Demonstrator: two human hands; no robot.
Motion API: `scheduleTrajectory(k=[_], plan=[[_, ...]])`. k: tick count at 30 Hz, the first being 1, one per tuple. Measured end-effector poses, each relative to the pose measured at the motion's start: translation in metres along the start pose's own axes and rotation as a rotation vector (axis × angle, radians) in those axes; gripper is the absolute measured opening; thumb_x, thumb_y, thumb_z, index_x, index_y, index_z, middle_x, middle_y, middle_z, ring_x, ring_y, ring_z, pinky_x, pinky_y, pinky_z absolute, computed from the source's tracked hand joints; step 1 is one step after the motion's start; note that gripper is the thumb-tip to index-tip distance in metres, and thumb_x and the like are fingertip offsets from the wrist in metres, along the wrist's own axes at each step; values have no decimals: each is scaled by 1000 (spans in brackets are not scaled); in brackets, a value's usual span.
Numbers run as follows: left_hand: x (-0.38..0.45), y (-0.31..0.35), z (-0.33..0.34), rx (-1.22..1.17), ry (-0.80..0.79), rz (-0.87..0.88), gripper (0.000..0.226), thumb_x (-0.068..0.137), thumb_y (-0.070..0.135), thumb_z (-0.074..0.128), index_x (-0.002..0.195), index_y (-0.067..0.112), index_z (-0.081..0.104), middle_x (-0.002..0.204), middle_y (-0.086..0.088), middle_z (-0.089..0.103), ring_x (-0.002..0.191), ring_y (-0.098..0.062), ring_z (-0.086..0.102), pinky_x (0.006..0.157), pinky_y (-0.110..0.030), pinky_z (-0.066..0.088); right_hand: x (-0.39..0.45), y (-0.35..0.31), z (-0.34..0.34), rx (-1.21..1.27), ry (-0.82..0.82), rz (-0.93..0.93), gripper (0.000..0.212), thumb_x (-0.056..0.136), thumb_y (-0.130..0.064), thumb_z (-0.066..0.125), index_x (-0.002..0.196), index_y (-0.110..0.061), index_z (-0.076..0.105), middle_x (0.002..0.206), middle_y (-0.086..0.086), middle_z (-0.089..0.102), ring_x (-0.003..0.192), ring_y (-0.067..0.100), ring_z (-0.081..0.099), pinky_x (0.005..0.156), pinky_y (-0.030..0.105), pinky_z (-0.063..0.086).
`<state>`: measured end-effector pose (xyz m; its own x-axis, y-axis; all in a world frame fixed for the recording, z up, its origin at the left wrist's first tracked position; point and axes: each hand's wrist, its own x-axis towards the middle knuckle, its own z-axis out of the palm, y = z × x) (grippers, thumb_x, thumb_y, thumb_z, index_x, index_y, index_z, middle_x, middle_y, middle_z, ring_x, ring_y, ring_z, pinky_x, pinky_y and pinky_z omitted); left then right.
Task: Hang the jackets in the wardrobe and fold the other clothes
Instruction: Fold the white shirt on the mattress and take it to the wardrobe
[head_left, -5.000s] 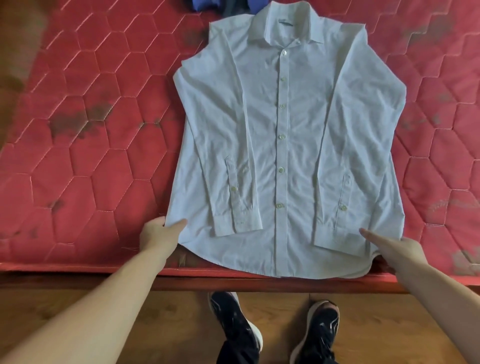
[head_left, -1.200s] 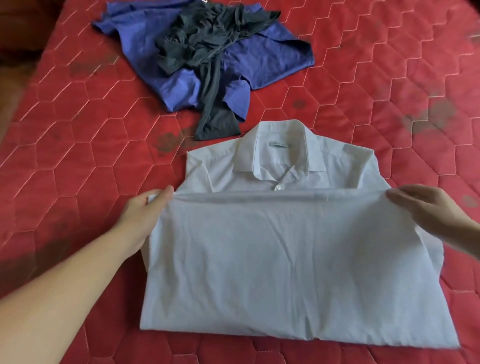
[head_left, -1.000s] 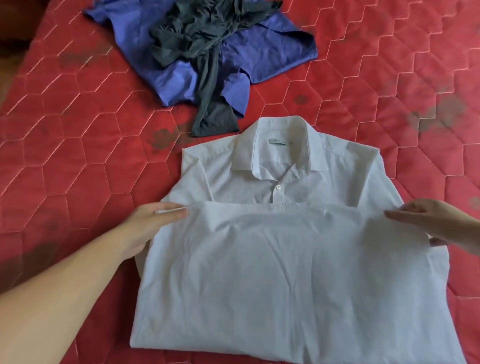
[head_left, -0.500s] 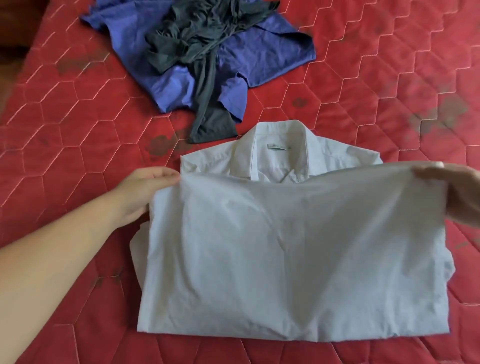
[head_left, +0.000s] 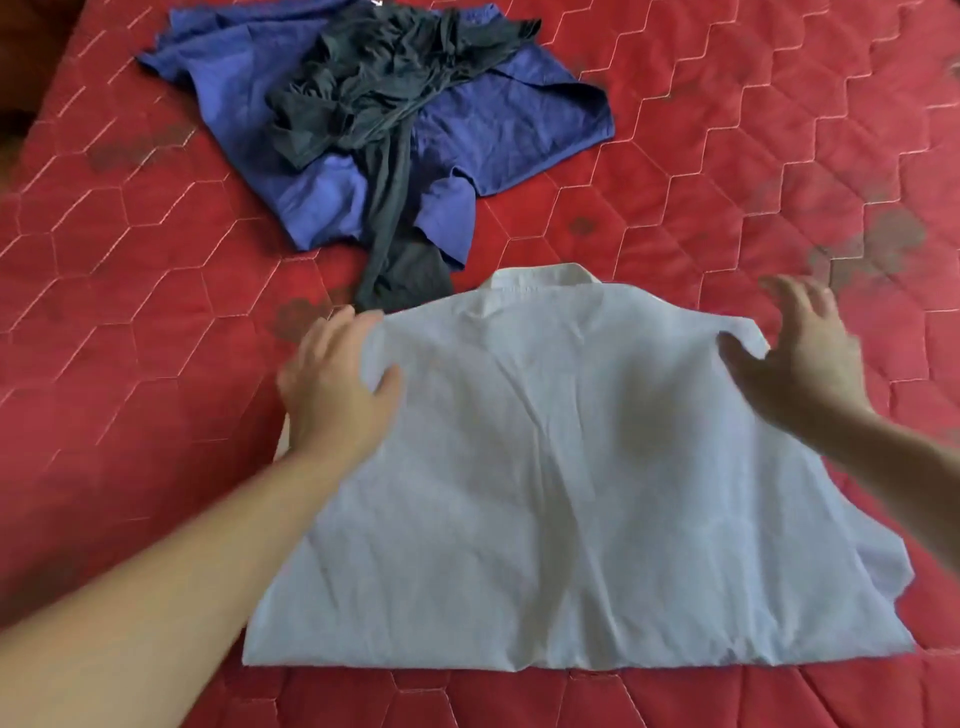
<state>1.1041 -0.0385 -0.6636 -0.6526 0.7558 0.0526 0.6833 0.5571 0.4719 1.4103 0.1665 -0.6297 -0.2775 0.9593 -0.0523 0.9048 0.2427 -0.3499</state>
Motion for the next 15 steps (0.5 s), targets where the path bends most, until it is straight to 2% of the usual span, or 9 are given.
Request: scheduleTrajectory(k=[1,3,4,6,8,11,15], plan=[[-22,9,11,65,-91,51,60,81,46,50,138,29,50,150,0,42,141,-27,34,110,-52,29,-18,-3,13,-31,2,-161,55,85,-31,62,135,-11,49,139,12,49,126,27,43,101,43,37],[-53,23,31,192,-303,59,68,84,64,27,149,45,26,162,9,13,150,-23,5,117,-53,8,-53,-14,42,-64,-95,-394,60,85,-42,51,139,-17,48,145,9,47,132,25,40,107,44,32],[-61,26,41,259,-367,56,72,81,70,14,150,48,12,163,12,0,150,-22,-5,118,-52,1,-65,-19,56,-104,-172,-459,62,87,-49,43,143,-21,44,150,8,42,137,26,37,111,46,28],[-61,18,56,358,-410,31,77,77,73,0,150,49,-4,162,13,-12,149,-22,-13,118,-53,-5,-74,-25,80,-200,-286,-514,66,90,-58,28,149,-29,32,158,4,28,145,27,25,116,50,20],[-49,4,62,407,-403,-5,72,83,74,3,149,48,-9,162,11,-14,149,-23,-14,118,-54,-5,-64,-22,92,-232,-322,-458,70,89,-64,20,152,-34,21,162,1,16,149,26,13,117,51,12],[-34,-20,63,435,-379,-42,67,92,67,18,150,47,-7,162,12,-14,149,-19,-16,118,-54,-6,-41,-2,98,-233,-269,-359,74,87,-70,18,152,-37,13,163,-2,8,150,21,4,119,47,6],[-19,-48,58,438,-291,-3,71,86,72,9,152,45,1,163,10,-5,150,-18,-6,119,-50,1,-26,24,93,-262,-203,-400,74,89,-69,21,153,-32,20,162,1,17,149,22,13,120,45,9]])
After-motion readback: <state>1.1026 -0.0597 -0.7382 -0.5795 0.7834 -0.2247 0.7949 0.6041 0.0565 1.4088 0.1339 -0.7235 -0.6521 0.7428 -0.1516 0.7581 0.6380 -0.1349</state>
